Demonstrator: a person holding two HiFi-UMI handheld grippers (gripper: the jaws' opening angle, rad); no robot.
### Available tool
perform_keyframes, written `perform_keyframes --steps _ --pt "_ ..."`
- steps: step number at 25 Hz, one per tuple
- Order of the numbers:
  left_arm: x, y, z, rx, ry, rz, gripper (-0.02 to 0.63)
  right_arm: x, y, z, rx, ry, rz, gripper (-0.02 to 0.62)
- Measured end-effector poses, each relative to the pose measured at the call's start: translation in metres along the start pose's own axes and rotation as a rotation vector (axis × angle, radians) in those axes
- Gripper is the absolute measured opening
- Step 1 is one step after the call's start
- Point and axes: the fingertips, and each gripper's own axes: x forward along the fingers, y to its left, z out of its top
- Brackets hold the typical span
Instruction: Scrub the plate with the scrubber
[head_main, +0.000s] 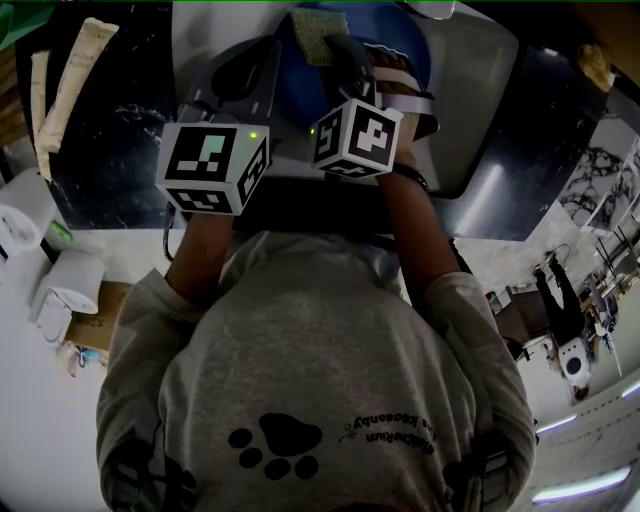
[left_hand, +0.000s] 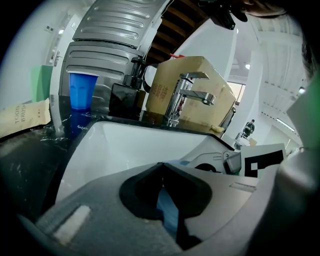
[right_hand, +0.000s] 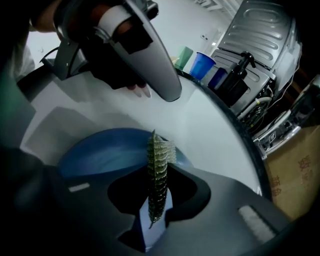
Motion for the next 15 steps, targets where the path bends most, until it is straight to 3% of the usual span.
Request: perform_keyframes --steps 15 --pt "-0.007 -0.004 0.000 0.003 -0.013 0.005 0.003 -0.007 0.042 0.004 -0.098 0.062 0.234 0.075"
